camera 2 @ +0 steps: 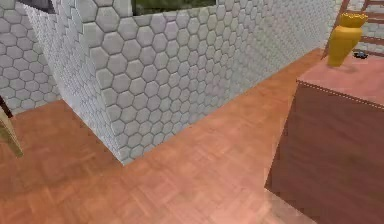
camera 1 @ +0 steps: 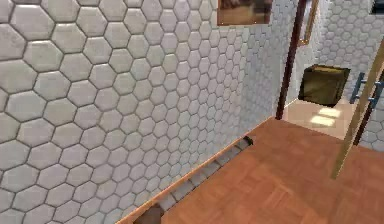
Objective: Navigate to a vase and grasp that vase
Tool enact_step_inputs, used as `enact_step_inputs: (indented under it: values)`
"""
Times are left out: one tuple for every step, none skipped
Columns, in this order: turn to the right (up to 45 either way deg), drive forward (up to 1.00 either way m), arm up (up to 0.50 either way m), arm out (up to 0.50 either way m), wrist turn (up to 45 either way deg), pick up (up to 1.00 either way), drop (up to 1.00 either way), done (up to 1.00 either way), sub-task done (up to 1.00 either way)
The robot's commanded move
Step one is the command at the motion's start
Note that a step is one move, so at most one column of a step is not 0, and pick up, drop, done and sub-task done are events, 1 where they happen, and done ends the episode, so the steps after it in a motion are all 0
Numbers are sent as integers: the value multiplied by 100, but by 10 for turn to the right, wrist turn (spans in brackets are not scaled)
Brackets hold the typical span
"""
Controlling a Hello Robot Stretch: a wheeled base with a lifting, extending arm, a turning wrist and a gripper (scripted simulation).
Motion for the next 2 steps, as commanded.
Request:
enact_step_inputs:
  values:
    - [450, 0, 0, 0, 0, 0, 0, 0, 0]
    - [120, 0, 0, 0, 0, 0, 0, 0, 0]
